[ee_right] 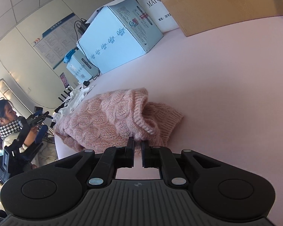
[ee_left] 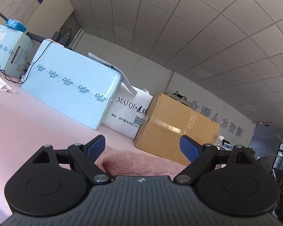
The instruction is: Fold clothes
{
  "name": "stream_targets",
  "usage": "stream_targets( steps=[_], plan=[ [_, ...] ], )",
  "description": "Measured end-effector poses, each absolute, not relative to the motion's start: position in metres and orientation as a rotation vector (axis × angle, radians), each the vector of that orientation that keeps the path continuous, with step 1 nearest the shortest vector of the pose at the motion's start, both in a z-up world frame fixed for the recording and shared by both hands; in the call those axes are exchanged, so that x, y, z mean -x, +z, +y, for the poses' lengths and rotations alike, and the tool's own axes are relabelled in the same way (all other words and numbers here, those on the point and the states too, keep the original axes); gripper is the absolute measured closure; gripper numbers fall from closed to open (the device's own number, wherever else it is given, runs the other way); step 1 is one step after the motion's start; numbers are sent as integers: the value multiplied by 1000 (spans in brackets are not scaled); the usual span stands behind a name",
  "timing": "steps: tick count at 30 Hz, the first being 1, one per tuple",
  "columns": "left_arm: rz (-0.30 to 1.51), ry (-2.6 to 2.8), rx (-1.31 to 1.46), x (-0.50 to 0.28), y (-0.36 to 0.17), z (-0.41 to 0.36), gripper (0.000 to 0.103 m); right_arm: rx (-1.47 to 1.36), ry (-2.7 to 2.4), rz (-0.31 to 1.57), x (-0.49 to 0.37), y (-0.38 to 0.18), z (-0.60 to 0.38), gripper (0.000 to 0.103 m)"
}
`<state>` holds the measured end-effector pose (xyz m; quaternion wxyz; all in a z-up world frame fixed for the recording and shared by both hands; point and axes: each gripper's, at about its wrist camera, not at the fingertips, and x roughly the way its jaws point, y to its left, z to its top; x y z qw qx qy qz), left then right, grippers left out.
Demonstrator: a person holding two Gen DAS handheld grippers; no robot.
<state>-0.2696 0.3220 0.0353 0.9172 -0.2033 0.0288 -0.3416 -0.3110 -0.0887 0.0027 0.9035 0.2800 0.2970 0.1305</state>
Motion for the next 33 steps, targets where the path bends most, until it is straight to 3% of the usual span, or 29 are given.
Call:
stream_targets(
  steps=[2, 4, 6, 11, 18, 20, 26, 28, 30, 31, 33],
  plan=[
    [52, -727, 399, 263, 47, 312, 17, -620, 226, 552, 318, 14, -97, 49],
    [79, -725, 401, 251, 55, 298, 17, -644, 186, 481, 327, 26, -105, 48],
    [126, -702, 386, 238, 61, 282, 17, -684, 76, 366, 338, 40, -109, 38],
    [288, -714, 306, 215, 59, 244, 17, -675, 262, 361, 318, 55, -79, 34],
    [438, -681, 247, 209, 26, 241, 17, -566, 377, 598, 275, 18, -32, 37],
    [462, -692, 266, 207, 13, 251, 17, -592, 380, 601, 275, 13, -42, 41],
    [412, -707, 209, 220, 5, 261, 17, -720, 386, 601, 276, 2, -76, 40],
    [389, -705, 213, 225, 6, 265, 17, -734, 373, 581, 282, 8, -84, 34],
    [340, -729, 258, 233, 12, 277, 17, -727, 353, 486, 296, 23, -96, 17],
    [299, -758, 297, 238, 16, 286, 17, -724, 342, 444, 301, 29, -100, 13],
    [195, -757, 406, 242, 30, 310, 11, -693, 314, 397, 305, 42, -109, 4]
  ],
)
